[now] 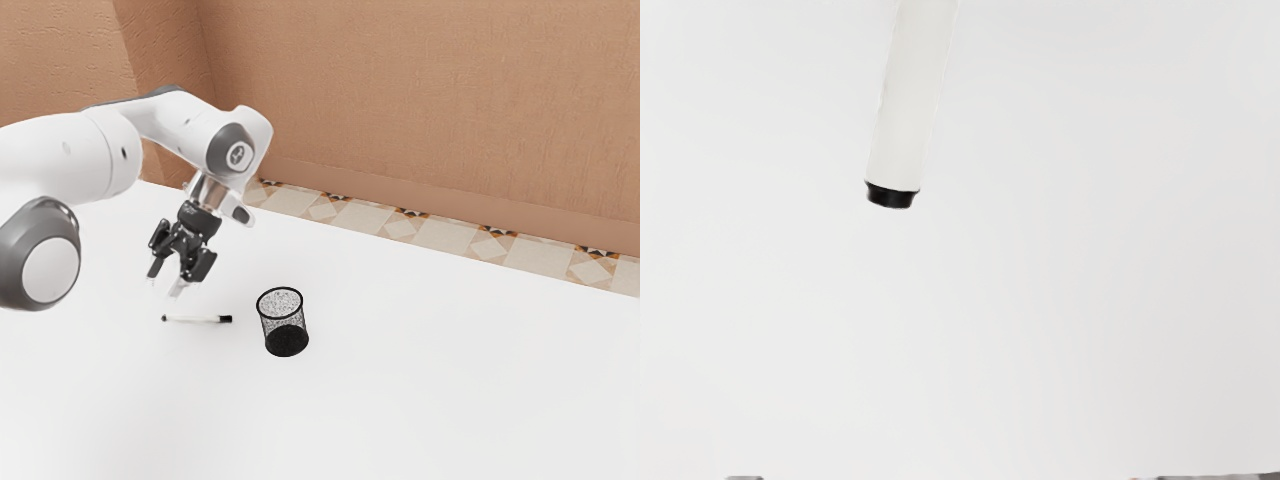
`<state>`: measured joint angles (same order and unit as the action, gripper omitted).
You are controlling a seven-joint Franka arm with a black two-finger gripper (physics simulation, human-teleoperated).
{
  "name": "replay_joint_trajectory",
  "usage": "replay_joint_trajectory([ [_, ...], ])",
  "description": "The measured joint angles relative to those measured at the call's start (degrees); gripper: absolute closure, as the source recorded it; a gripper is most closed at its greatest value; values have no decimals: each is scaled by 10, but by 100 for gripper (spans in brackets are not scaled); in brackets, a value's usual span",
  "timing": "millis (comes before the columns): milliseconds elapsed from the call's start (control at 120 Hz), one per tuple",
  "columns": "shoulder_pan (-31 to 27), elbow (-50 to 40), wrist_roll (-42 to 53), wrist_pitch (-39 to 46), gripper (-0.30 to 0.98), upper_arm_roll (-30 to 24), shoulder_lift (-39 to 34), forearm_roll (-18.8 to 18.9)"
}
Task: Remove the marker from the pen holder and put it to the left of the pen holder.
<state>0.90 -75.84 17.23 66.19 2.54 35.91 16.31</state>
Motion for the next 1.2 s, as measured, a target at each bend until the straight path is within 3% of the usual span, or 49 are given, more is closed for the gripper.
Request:
replay_joint_trajectory([
  [333, 0, -46, 32, 117, 4, -9, -97, -69],
  [642, 1, -47, 76, 183, 1, -72, -180, -108],
  [1200, 4, -46, 118, 207, 0, -78, -192, -100],
])
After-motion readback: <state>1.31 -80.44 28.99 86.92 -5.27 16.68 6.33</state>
